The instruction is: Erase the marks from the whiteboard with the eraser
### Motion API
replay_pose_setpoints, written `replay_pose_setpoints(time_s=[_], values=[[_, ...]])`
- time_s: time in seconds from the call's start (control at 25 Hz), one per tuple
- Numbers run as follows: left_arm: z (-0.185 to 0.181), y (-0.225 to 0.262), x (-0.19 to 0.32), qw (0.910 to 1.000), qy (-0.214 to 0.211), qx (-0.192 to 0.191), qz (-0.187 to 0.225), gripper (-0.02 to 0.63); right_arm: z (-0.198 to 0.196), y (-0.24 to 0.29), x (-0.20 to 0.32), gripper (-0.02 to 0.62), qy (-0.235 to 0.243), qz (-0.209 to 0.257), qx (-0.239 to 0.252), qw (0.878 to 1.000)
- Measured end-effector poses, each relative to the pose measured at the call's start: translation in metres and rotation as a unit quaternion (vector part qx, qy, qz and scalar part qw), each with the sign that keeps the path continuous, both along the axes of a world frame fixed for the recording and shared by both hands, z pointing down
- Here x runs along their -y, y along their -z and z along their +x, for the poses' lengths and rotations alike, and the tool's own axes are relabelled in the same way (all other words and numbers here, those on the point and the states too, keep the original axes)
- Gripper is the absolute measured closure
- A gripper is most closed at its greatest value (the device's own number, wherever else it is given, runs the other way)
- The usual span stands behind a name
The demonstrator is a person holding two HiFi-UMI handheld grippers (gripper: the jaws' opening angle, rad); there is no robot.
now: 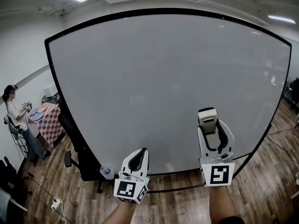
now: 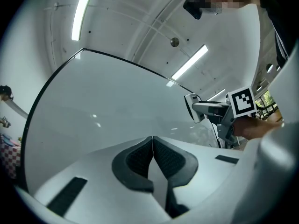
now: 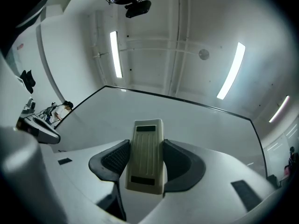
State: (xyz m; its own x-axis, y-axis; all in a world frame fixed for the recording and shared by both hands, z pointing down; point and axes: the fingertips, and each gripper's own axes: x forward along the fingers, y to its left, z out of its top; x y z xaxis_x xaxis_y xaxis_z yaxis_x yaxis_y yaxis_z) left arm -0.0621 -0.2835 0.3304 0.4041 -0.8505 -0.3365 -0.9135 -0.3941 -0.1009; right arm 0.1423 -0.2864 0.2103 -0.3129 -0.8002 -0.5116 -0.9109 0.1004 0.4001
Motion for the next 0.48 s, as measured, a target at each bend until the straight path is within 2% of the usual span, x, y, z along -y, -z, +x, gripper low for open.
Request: replay_pose_setpoints(time_s=[0.12,0.48], values=[[-0.006,-0.007,-0.003,1.0,0.005,-0.001,0.0,0.584,-0.013,-0.019,-0.01,0.35,0.014,-0.008,0.021,1.0],[-0.013,-0.012,-0.003,1.0,0.002,-0.002,-0.006,0.584,-0.029,-0.071,-0.006,0.35,0.007,-0.06,0.004,0.998]])
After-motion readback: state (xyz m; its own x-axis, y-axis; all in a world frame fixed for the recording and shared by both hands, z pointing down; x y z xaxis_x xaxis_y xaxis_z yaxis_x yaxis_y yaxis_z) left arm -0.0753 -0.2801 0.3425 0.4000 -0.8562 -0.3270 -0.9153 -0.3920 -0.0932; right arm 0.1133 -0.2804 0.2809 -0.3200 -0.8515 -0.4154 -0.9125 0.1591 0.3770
